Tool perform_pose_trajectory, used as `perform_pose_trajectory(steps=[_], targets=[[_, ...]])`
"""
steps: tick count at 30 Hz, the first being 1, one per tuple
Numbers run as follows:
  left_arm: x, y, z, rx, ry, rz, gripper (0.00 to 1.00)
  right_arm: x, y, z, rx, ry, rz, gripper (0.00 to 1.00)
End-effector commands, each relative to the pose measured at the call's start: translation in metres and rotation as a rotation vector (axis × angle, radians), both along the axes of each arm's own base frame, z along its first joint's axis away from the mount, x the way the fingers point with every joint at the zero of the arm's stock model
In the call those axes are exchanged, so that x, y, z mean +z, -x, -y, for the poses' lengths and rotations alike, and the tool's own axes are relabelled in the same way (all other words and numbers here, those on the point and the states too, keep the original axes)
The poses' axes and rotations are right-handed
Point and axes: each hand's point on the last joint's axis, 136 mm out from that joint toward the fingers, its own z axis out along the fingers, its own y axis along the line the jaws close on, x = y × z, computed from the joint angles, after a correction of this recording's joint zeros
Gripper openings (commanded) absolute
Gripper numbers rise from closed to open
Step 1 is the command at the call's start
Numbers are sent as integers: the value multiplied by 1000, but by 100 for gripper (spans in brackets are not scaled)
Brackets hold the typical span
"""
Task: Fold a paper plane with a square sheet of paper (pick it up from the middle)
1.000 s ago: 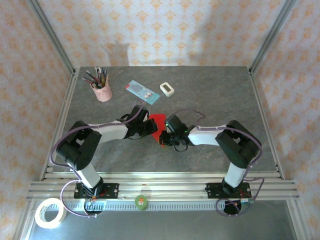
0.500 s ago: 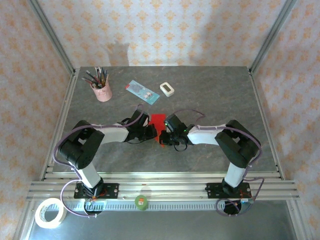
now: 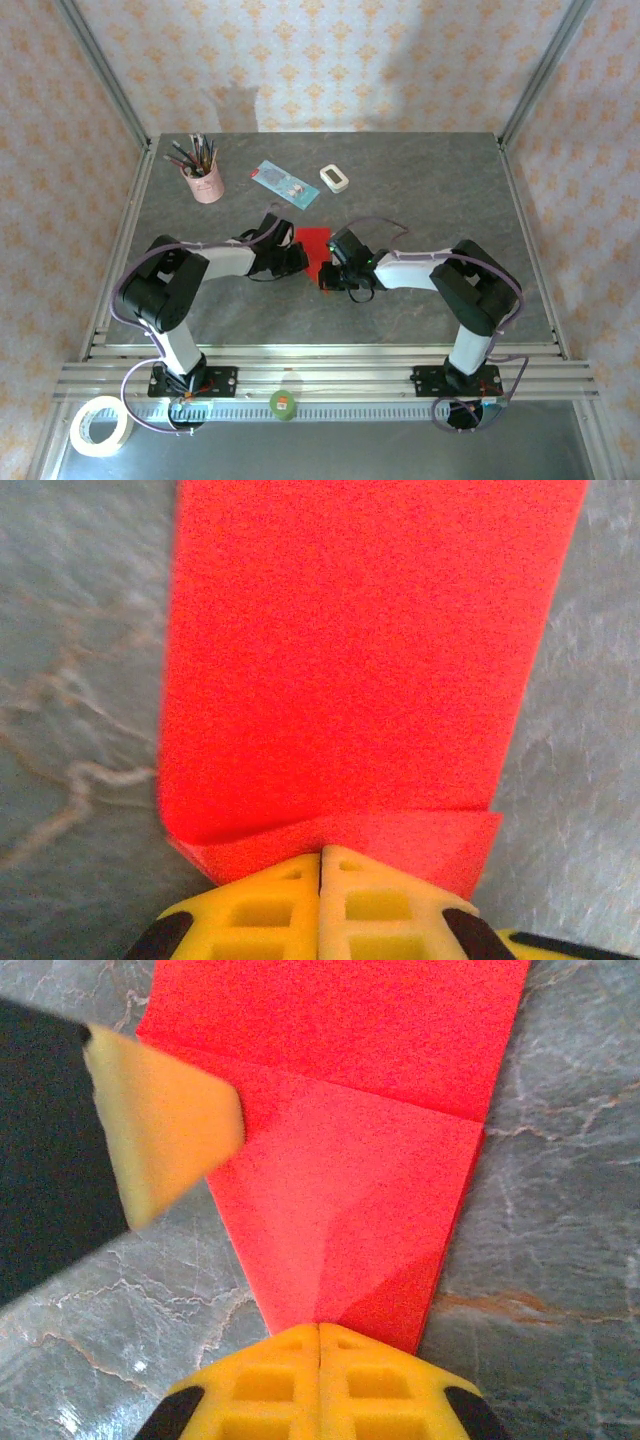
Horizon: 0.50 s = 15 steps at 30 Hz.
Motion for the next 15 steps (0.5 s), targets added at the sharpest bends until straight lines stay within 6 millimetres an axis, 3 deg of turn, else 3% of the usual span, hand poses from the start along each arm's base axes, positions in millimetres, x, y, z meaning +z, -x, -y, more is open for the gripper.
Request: perform_pose_trajectory(steps=[1,6,10,12,15], targets=[[-19,-14,-46,95,-121,-19,9,-71,52,94,-20,388,-194,0],[-17,-23,-64,129,-119,-10,10,-66,49,94,12,376,-173,1],[-8,-32,-62,129,-98,26,11,-56,45,82,71,324,-149,4],[0,-37,-58,133,-69,51,12,-44,37,69,87,277,-118,6],[24,-48,-50,150,3,121,15,-4,14,36,85,125,-21,12]])
